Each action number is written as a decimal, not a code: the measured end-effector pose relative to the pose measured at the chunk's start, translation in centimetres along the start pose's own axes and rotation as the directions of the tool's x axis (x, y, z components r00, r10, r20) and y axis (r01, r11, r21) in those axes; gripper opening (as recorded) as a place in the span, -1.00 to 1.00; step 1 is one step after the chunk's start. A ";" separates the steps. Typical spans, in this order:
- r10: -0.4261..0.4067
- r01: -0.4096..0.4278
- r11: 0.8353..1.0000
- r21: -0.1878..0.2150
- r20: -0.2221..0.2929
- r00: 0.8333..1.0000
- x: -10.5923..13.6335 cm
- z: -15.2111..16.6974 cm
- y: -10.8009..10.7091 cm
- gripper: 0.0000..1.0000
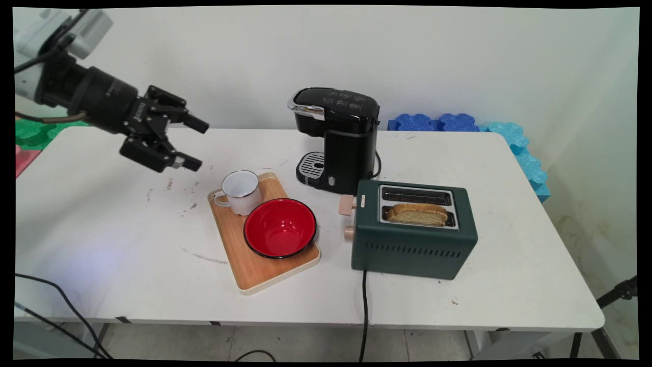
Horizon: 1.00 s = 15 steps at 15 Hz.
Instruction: Press the toaster switch
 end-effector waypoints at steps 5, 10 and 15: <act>-0.020 0.020 1.000 -0.018 -0.016 1.000 4.8 3.1 1.0 1.00; -0.002 0.001 0.999 -0.040 -0.026 1.000 7.9 6.2 1.4 1.00; 0.038 -0.037 0.998 -0.057 0.006 0.999 9.3 10.3 1.4 1.00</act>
